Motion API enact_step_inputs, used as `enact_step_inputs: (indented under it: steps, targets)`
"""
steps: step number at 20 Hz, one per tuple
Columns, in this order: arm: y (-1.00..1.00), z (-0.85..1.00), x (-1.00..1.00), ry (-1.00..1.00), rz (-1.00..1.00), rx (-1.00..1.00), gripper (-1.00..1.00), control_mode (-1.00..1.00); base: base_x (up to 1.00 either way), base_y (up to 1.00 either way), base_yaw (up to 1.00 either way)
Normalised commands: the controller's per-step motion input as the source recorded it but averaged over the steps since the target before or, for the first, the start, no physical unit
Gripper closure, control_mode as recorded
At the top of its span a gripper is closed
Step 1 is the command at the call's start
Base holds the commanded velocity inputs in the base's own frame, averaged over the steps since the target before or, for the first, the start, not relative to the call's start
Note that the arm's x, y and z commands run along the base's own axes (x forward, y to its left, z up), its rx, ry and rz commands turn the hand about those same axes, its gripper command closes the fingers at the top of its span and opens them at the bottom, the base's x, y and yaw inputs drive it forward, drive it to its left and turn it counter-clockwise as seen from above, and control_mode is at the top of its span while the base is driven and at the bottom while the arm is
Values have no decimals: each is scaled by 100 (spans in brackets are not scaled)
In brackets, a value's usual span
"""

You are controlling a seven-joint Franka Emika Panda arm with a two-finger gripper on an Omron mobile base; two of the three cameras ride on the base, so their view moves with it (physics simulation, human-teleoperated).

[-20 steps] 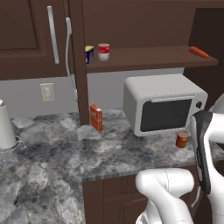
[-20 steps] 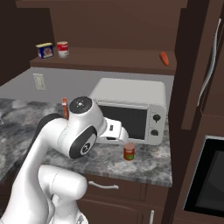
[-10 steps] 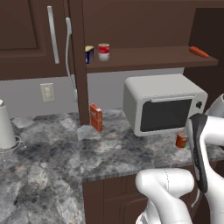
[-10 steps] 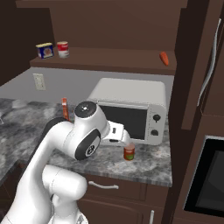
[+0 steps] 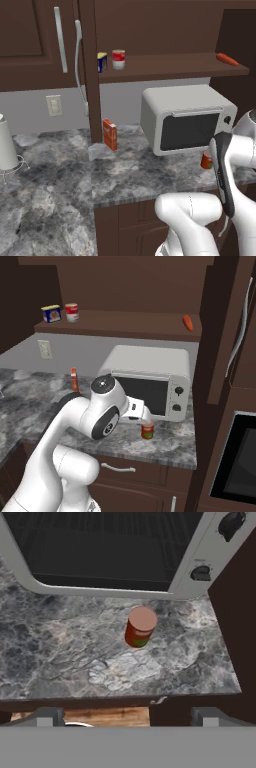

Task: Pick the cans from the counter and place them in their designated side in the cabinet.

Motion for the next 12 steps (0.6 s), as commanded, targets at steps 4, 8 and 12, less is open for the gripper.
enact_step_inputs:
  steps: [4, 8, 12]
  targets:
    - [-8, -17, 15, 0, 0, 0, -100, -100, 0, 0, 0]
    - [-4, -14, 18, 0, 0, 0, -100, -100, 0, 0, 0]
    - [-4, -12, 16, 0, 0, 0, -100, -100, 0, 0, 0]
